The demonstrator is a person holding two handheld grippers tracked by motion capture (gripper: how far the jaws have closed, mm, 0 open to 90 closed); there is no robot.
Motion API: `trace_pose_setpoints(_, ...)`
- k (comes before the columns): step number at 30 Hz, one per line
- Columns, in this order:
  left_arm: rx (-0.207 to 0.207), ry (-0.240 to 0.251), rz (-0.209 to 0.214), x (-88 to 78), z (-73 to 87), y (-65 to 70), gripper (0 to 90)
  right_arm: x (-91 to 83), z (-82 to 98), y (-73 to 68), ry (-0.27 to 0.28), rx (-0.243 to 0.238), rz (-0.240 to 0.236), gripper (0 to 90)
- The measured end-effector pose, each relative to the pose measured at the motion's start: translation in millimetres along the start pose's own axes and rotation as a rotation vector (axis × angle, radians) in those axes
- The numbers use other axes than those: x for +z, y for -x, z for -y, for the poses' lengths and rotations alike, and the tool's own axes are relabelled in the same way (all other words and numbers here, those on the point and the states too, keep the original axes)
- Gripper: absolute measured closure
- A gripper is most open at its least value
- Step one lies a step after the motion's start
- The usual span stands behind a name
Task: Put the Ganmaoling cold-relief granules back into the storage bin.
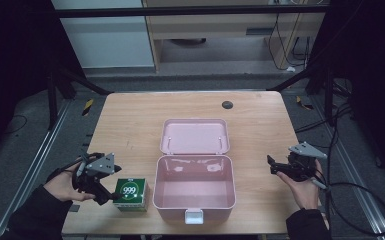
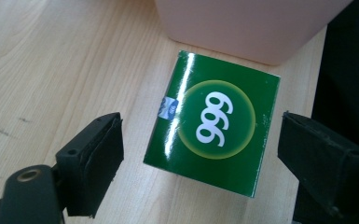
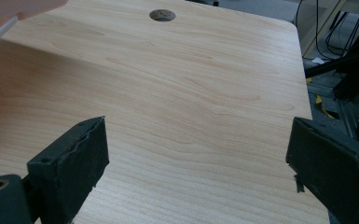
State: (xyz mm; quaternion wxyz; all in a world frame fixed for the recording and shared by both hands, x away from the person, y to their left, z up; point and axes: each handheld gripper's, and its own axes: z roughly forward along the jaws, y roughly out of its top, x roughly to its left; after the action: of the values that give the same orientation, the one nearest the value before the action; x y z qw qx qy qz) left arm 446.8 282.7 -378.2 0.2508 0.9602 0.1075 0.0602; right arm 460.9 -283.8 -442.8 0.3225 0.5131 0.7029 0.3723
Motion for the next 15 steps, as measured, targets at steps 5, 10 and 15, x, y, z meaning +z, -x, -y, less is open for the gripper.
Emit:
trace_pose_setpoints(5,0.038,-0.034,0.015,4.9,-3.7,4.0,11.1,0.5,0.3,-0.4,-0.007,-0.006,-0.002,5.1)
trace_pose_setpoints(10,0.061,-0.057,0.023,11.1,-6.6,4.9,9.1,1.4,0.6,-1.1,-0.013,-0.01,-0.003,4.7)
trace_pose_setpoints(15,0.084,-0.068,0.031,18.3,-9.4,5.3,5.5,3.0,1.2,-2.0,-0.031,-0.021,-0.001,3.7)
